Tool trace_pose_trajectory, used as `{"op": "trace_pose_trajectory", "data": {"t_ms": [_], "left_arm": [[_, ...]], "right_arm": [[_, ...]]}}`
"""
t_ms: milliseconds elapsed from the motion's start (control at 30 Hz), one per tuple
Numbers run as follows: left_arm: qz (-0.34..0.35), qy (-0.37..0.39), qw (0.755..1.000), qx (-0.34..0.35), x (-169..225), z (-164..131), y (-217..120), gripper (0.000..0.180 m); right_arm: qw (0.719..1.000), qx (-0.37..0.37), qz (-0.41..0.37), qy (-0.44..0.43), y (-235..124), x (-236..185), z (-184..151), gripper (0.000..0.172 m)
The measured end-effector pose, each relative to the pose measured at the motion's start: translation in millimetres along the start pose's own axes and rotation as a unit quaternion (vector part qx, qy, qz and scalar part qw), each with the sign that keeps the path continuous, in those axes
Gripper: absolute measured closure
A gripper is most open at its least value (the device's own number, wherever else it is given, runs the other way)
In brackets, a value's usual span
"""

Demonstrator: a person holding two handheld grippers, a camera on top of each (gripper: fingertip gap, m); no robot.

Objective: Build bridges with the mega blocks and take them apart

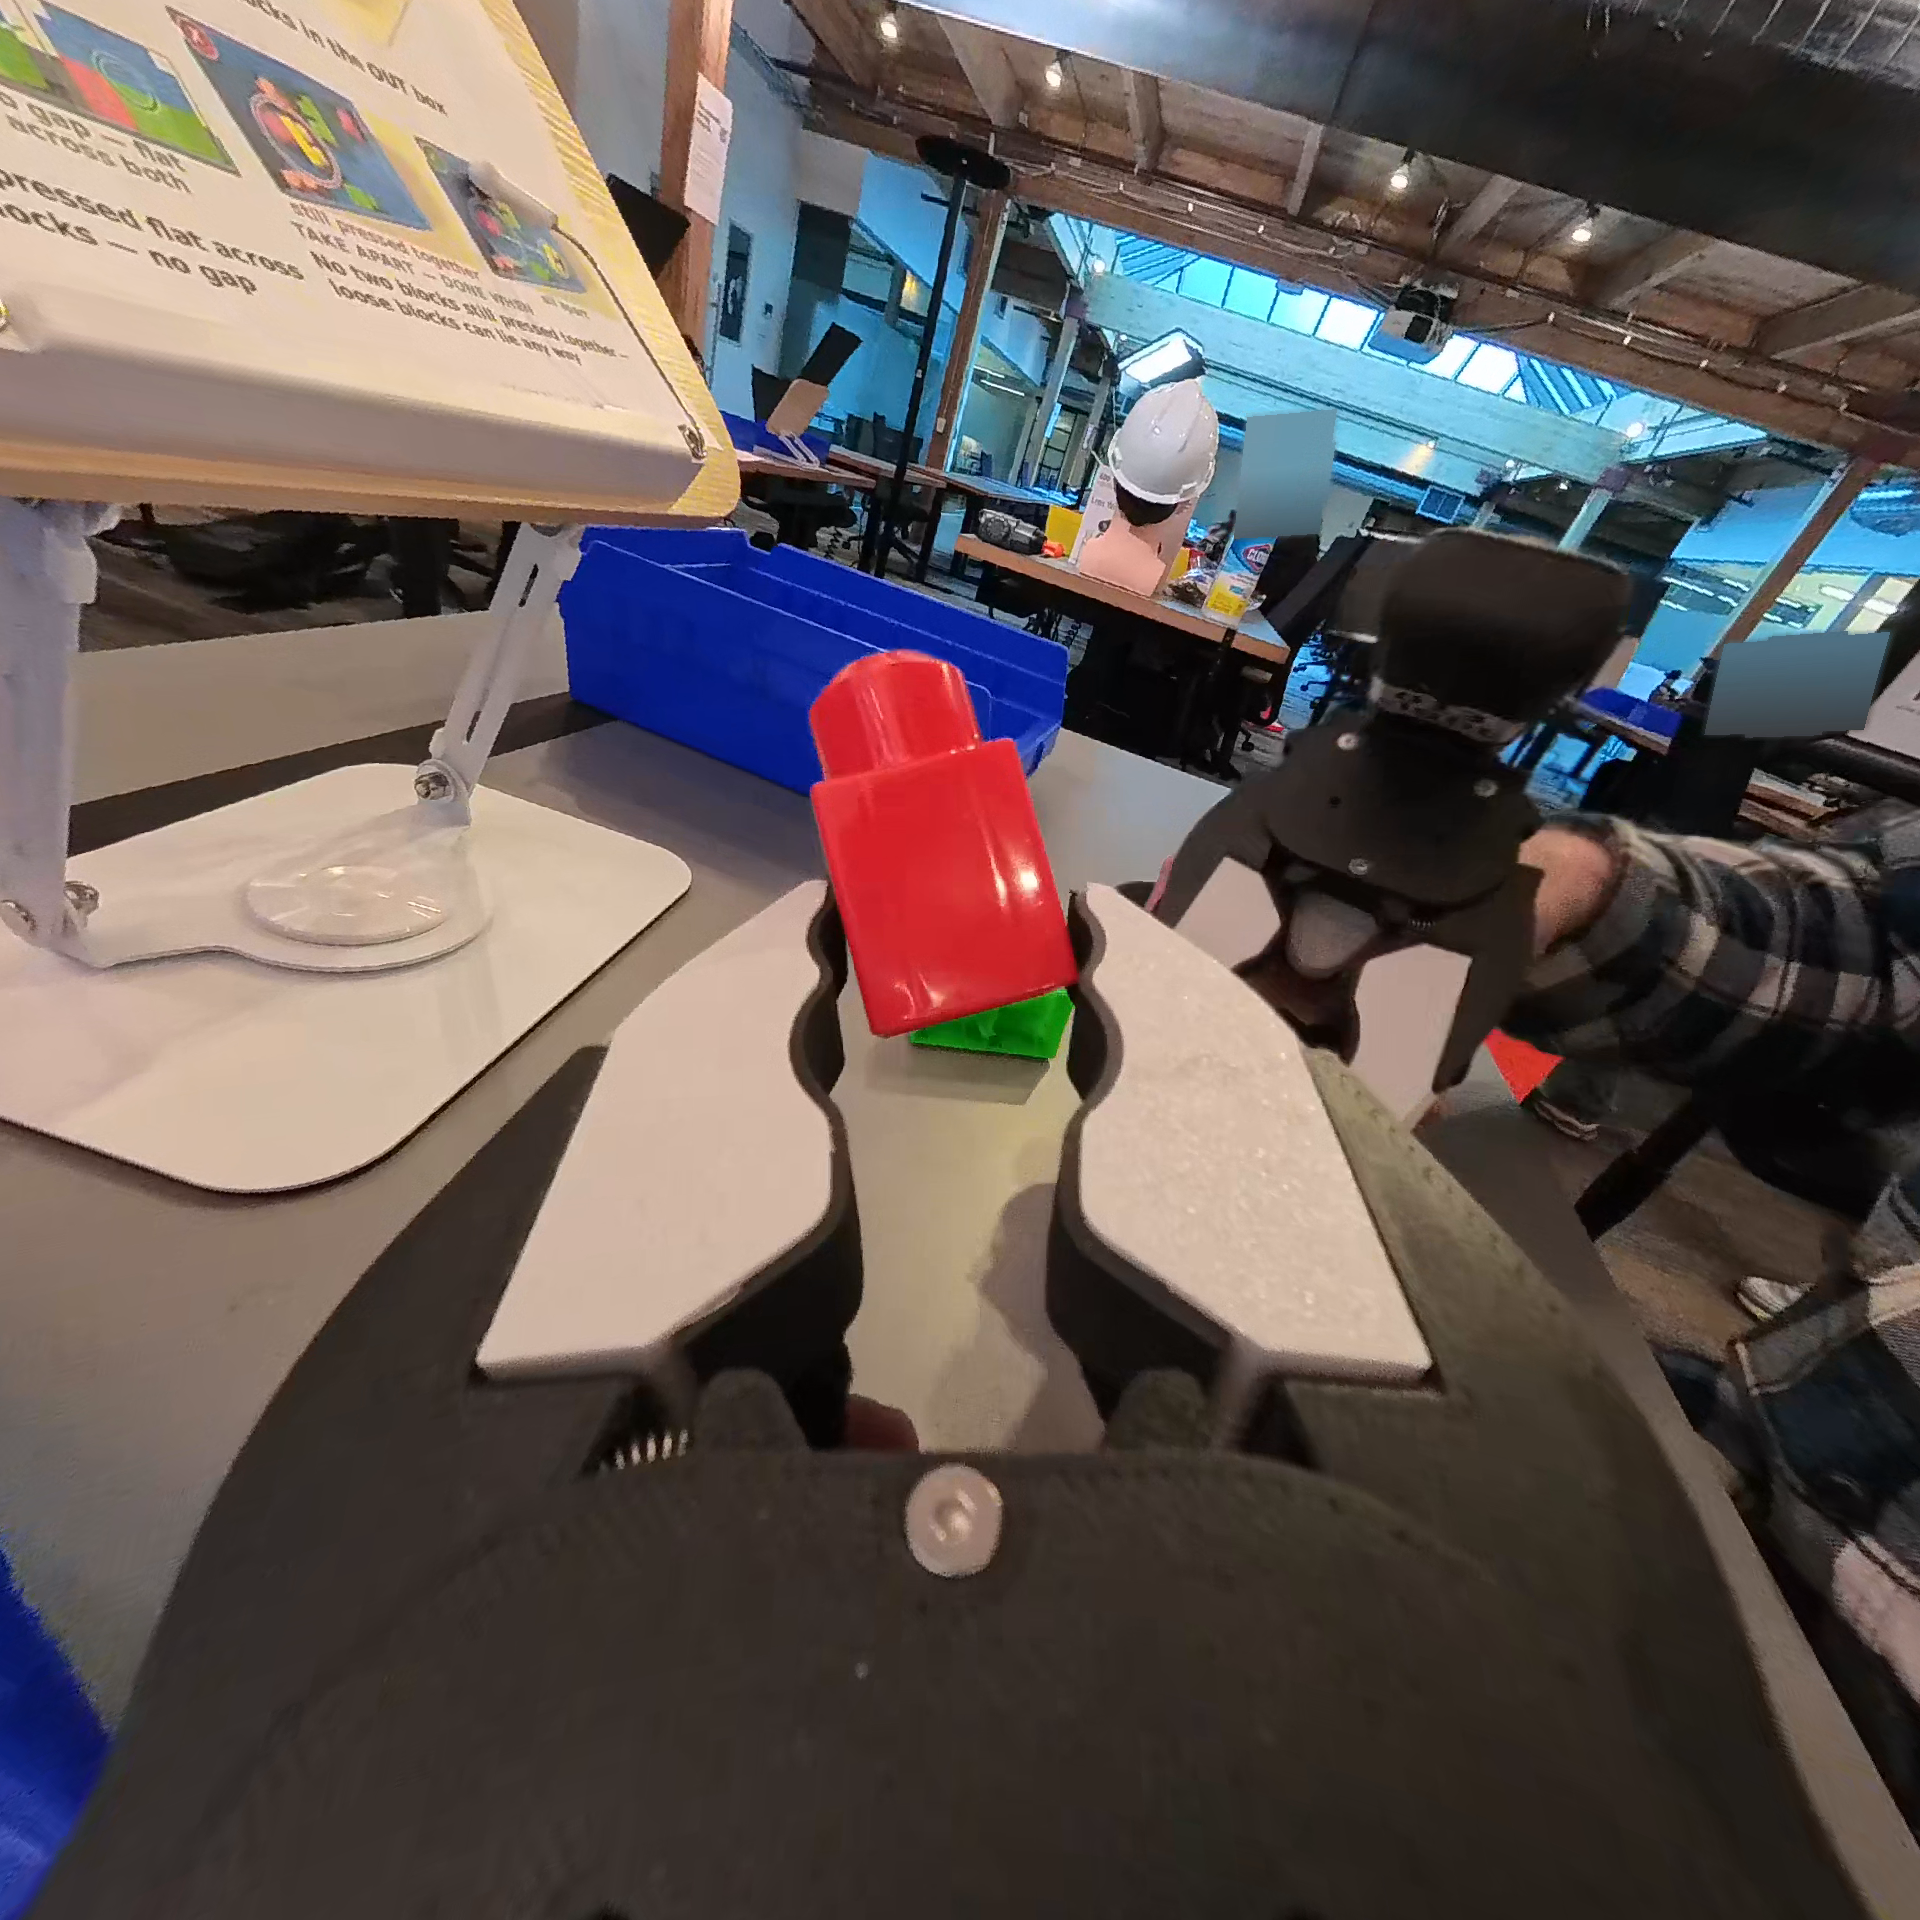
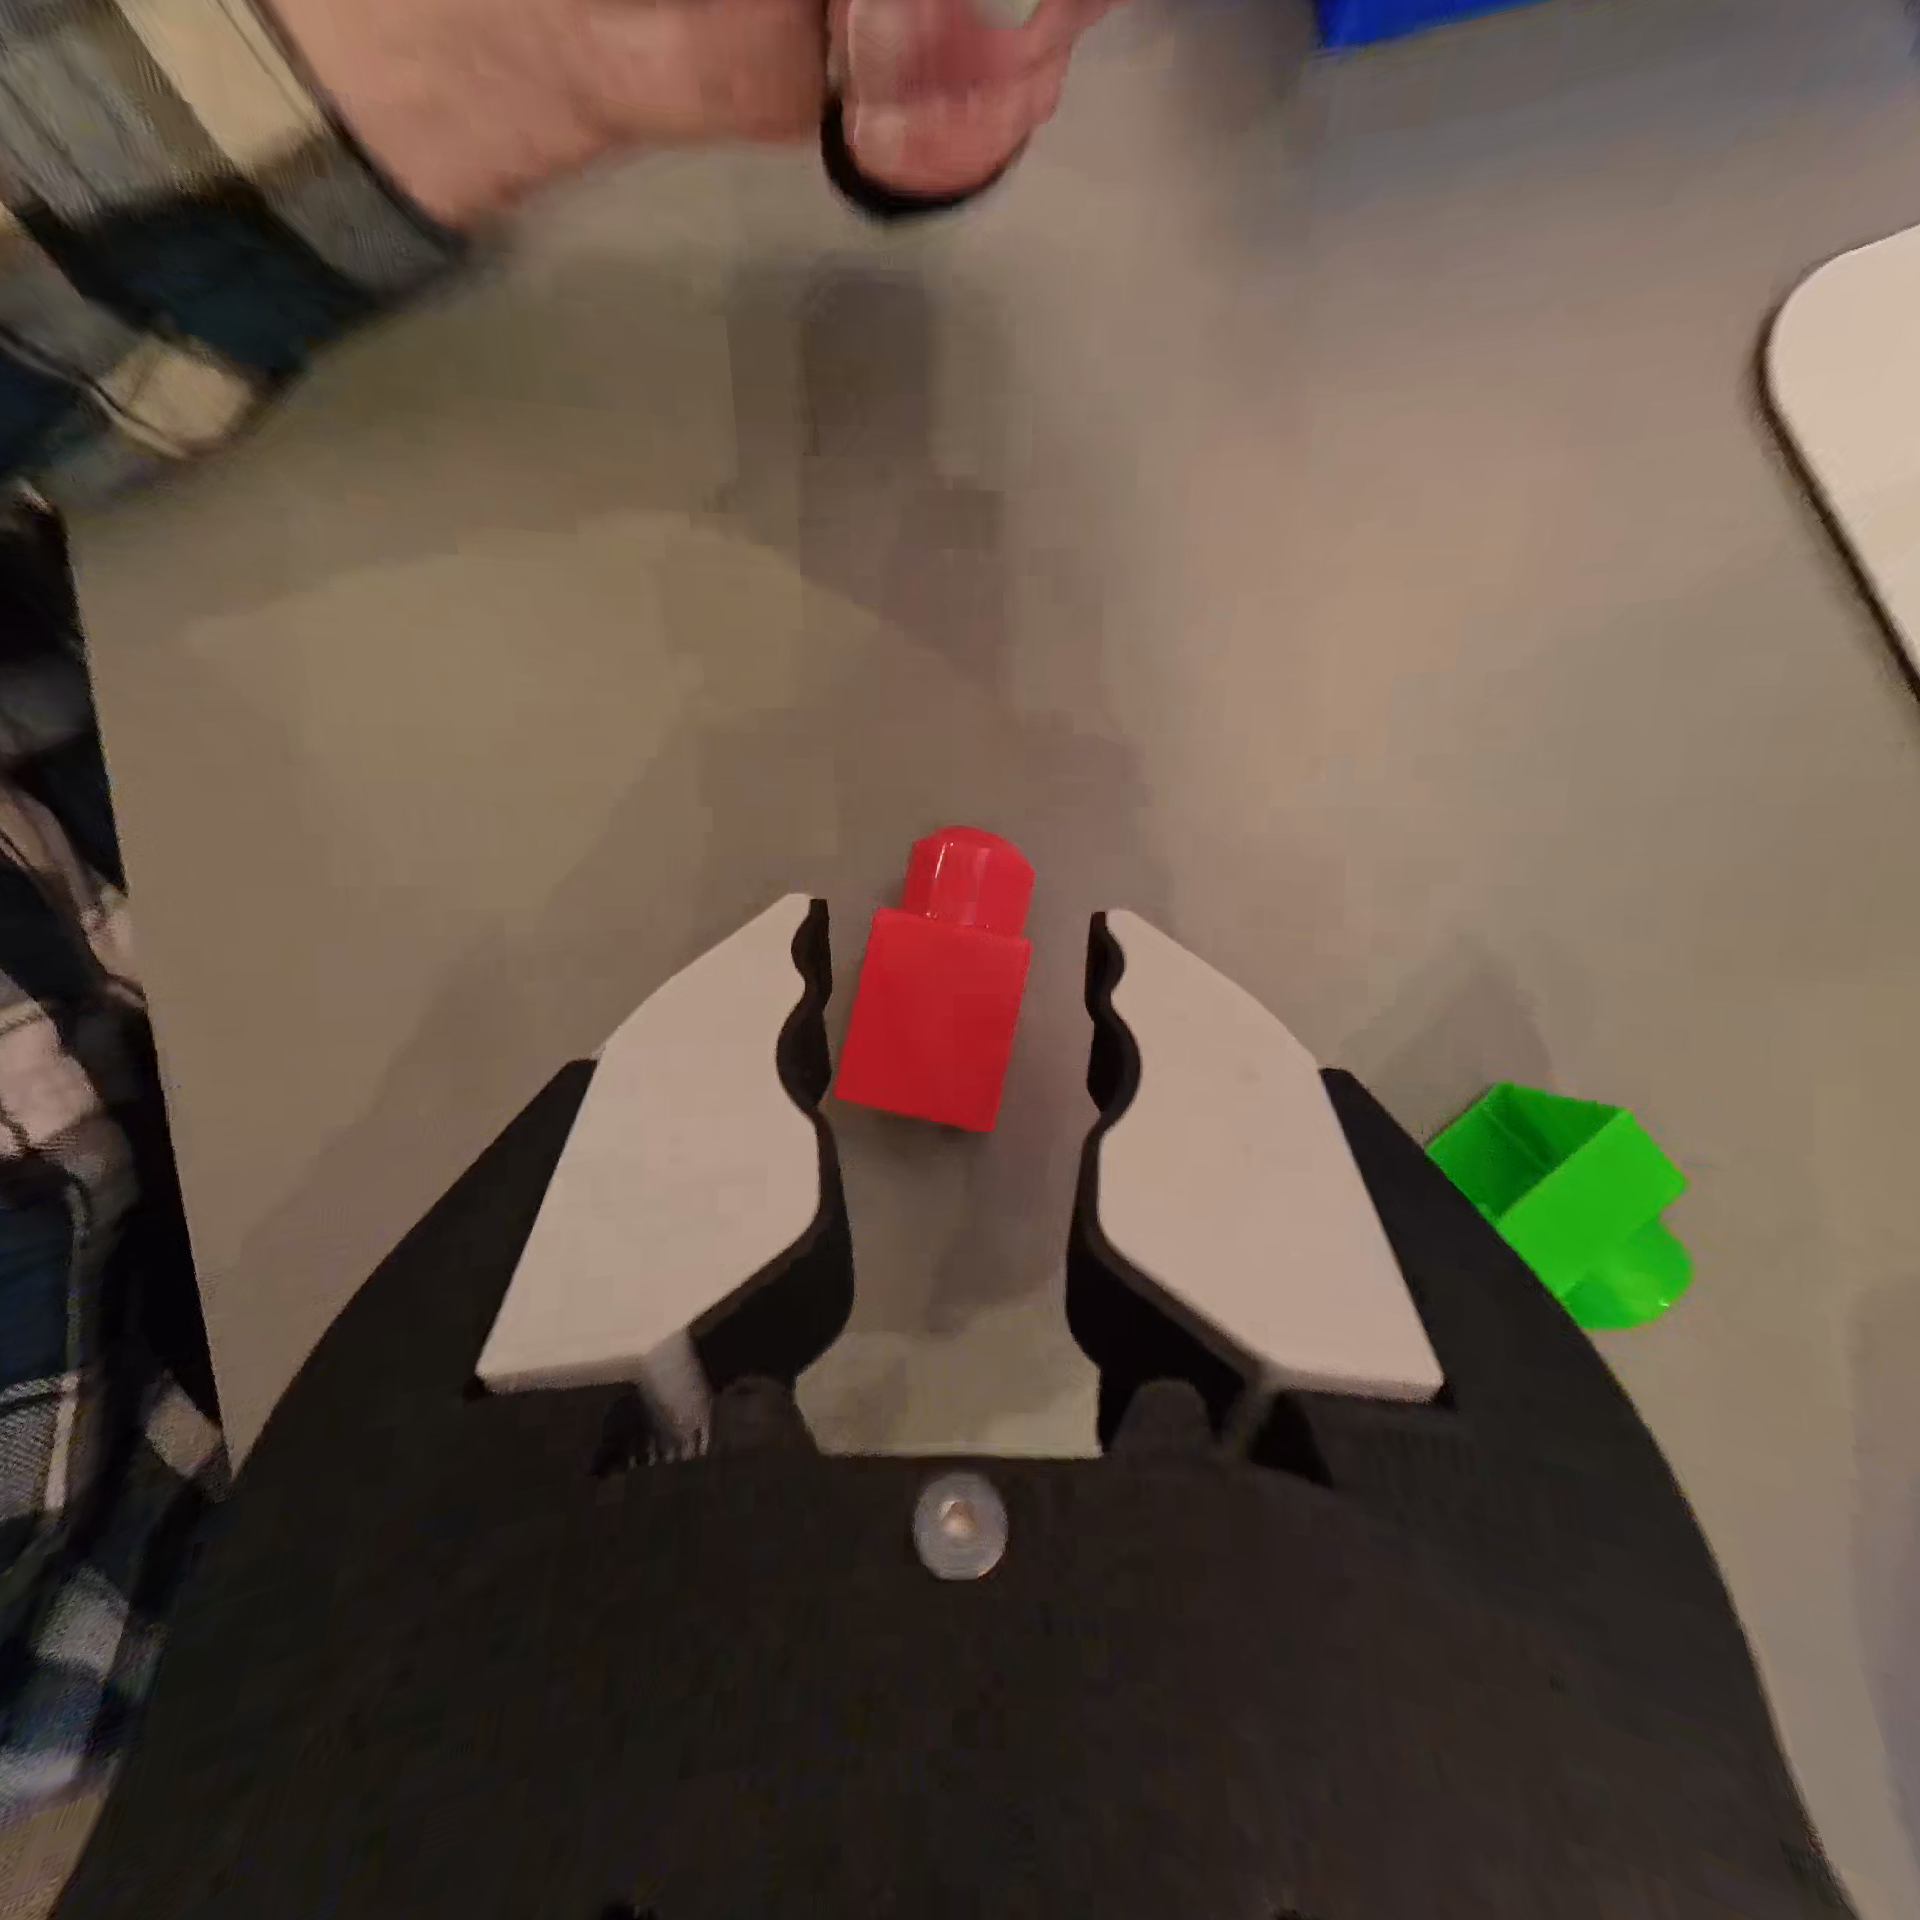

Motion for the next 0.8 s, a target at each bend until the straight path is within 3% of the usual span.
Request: {"op": "trace_pose_trajectory", "data": {"t_ms": [67,200,333,467,600,800], "left_arm": [[0.001,0.003,1.0,-0.003,0,-1,2,0.141],[0.01,0.005,1.0,-0.002,-2,0,-1,0.141],[0.016,0.004,1.0,0.007,-6,5,-7,0.141],[0.022,0.006,1.0,0.017,-10,11,-11,0.141],[0.025,0.001,0.999,0.035,-11,16,-16,0.141],[0.018,0.001,0.999,0.036,-10,15,-13,0.141]], "right_arm": [[0.998,-0.055,-0.012,-0.02,10,-2,2,0.125],[0.994,-0.105,-0.02,-0.037,31,-3,4,0.147],[0.993,-0.118,0.001,-0.01,34,-1,5,0.147],[1.0,0.015,-0.006,0.004,22,8,36,0.148],[0.982,0.176,-0.013,0.061,5,29,52,0.149],[0.975,0.199,-0.037,0.09,11,39,29,0.149]]}}
Point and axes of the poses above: each gripper's, where its closed fingertips meet, y out along the fingers, z out of its top, x = y × z across the jaws, the point moved 4 cm from there along -y, back along the fingers, and after that the axes turned 5 degrees about x, right-handed, at the moved point
